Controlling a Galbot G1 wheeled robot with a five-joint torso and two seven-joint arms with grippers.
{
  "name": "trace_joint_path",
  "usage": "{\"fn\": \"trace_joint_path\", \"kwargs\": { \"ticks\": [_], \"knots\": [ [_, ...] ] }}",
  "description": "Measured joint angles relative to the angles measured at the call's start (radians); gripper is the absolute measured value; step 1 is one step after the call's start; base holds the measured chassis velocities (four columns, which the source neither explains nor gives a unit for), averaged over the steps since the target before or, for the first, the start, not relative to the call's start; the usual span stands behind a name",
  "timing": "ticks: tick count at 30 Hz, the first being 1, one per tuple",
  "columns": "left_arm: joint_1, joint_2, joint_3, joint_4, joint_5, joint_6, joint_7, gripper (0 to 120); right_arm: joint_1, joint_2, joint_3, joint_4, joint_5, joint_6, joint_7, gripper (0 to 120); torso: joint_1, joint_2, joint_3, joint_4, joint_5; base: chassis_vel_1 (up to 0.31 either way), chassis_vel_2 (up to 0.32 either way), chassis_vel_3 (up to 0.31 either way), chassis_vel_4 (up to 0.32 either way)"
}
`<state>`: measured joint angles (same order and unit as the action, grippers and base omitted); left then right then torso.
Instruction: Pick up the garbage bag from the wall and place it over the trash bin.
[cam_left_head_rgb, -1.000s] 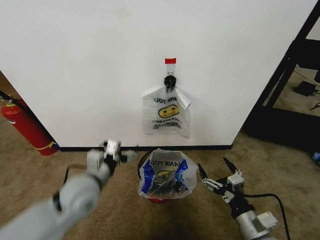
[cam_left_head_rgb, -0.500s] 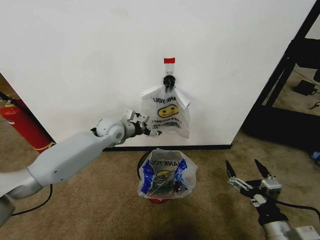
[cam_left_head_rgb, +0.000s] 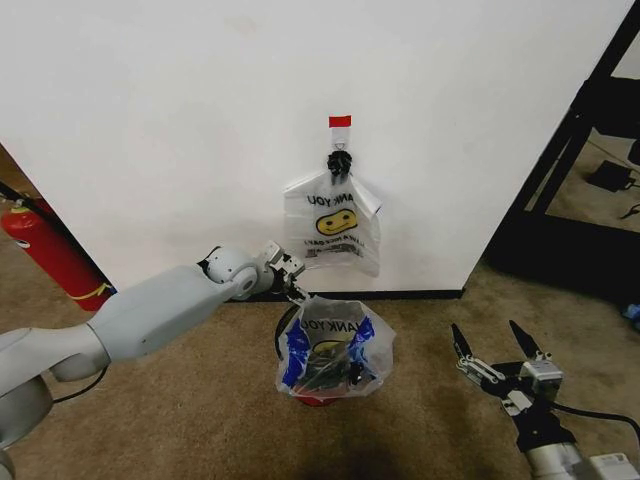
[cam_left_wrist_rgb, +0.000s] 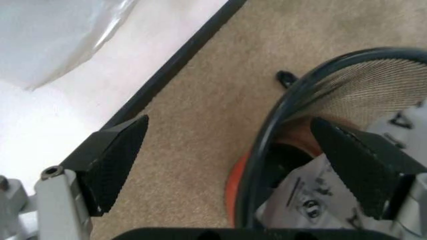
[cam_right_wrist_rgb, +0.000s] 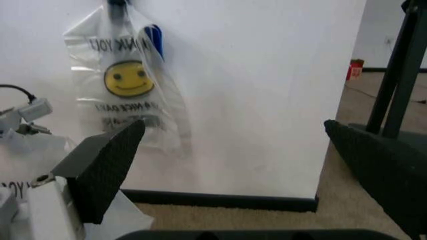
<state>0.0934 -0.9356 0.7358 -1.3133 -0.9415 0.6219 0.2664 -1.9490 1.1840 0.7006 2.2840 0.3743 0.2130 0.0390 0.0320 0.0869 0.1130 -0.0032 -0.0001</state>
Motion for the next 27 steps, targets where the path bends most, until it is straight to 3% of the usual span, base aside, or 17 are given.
{"fn": "trace_joint_path", "kwargs": {
  "ticks": [5, 9, 18, 27],
  "knots": [
    [0.01, -0.006, 0.011, 0.008, 0.028, 0.0, 0.041, 90, 0.02, -0.007, -0.014, 0.007, -0.003, -0.024, 0.011, 100, 0.0, 0.0, 0.0, -0.0001, 0.0003, 0.0, 0.0, 0.0, 0.0],
    [0.029, -0.004, 0.034, 0.019, 0.087, -0.003, 0.093, 71, 0.031, -0.011, -0.012, 0.033, 0.002, -0.042, 0.02, 100, 0.0, 0.0, 0.0, 0.0004, -0.0001, 0.0, 0.0, 0.0, 0.0],
    [0.048, 0.009, 0.038, -0.003, 0.094, -0.001, 0.097, 40, 0.018, 0.002, -0.008, 0.042, 0.004, -0.039, 0.023, 100, 0.0, 0.0, 0.0, 0.0, 0.0002, 0.0, 0.0, 0.0, 0.0],
    [0.114, 0.042, -0.029, -0.05, 0.089, 0.007, 0.064, 7, 0.021, 0.007, -0.018, 0.048, -0.005, -0.035, 0.026, 100, 0.0, 0.0, 0.0, 0.0002, 0.0003, 0.0, 0.0, 0.0, 0.0]
  ]
}}
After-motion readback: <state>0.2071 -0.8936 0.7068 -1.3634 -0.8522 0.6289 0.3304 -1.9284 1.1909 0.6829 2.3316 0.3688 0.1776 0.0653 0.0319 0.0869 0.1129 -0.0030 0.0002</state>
